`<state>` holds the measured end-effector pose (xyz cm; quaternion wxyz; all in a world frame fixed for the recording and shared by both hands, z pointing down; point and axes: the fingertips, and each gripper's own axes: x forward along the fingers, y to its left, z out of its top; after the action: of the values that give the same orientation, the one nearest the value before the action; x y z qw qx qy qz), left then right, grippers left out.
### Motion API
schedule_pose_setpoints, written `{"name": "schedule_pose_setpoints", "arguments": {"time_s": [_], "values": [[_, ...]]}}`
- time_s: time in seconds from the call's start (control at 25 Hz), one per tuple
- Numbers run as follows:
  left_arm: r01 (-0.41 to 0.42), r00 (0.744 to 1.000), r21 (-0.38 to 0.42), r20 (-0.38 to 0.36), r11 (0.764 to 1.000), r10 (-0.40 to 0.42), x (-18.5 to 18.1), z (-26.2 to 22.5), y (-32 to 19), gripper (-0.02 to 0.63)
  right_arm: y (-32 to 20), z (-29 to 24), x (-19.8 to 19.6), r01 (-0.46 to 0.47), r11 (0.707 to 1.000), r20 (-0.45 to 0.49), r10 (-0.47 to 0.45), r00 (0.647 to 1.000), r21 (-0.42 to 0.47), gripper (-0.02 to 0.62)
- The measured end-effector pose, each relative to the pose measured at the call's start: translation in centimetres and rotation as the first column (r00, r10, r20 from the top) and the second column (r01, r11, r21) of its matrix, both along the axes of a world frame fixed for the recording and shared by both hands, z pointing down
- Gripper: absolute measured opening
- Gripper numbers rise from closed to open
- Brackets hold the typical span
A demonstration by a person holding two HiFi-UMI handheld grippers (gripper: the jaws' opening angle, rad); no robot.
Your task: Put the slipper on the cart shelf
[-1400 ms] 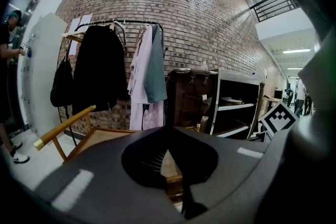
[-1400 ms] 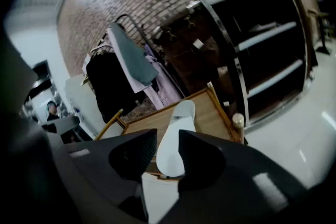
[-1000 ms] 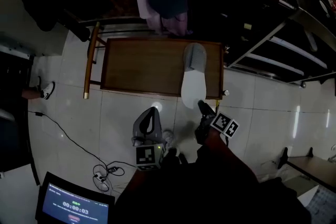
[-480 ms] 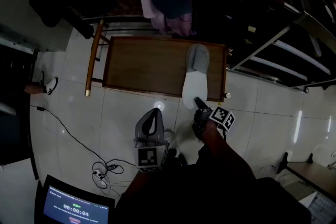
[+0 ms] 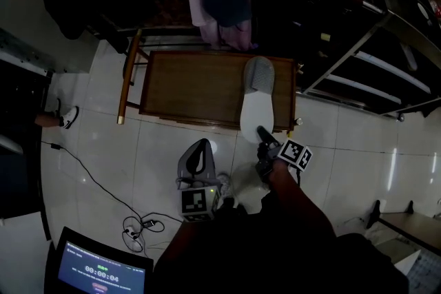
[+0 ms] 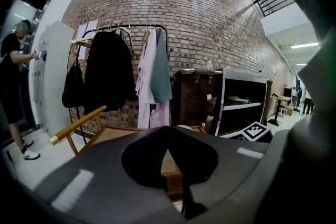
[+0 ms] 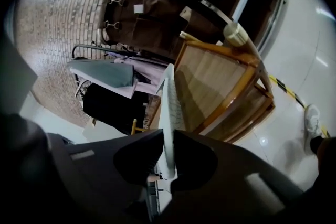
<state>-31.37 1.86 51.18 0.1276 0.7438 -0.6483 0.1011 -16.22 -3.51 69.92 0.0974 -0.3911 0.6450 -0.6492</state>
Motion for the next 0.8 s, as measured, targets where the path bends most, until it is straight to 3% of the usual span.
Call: {"name": "schedule_pose_setpoints", "arguments": {"time_s": [0.16,0.32,0.4,0.48,0.6,0.8], "values": [[-0.009,1.0,0.031,-0.021,0.999,0.01,-0.3,-0.9,0.1,0.015,0.9,-3.0,0.6,0.002,0.997,-0.046,0.002,0.999,0.079,0.048],[-0.028,0.998,0.059,-0.048,0.998,0.031,-0.4,-2.1,0.3,0.015,1.5,-6.9,1.2,-0.036,0.988,-0.035,0.042,0.998,0.148,0.046],[-0.051,0.997,0.073,-0.057,0.996,0.055,-0.2,-2.8,0.5,0.015,2.0,-9.0,1.7,-0.032,0.979,-0.087,0.051,0.995,0.203,0.046],[-0.079,0.994,0.082,-0.066,0.993,0.085,0.0,-3.2,0.9,0.015,2.7,-11.2,2.4,-0.005,0.96,-0.202,0.063,0.977,0.278,0.046],[-0.127,0.987,0.095,-0.084,0.987,0.135,0.4,-3.5,1.1,0.015,3.3,-14.8,3.7,0.046,0.912,-0.406,0.135,0.904,0.408,0.046],[-0.173,0.978,0.141,-0.095,0.975,0.187,0.8,-4.5,0.7,0.015,4.2,-19.3,5.3,0.123,0.816,-0.611,0.314,0.726,0.565,0.046]]}}
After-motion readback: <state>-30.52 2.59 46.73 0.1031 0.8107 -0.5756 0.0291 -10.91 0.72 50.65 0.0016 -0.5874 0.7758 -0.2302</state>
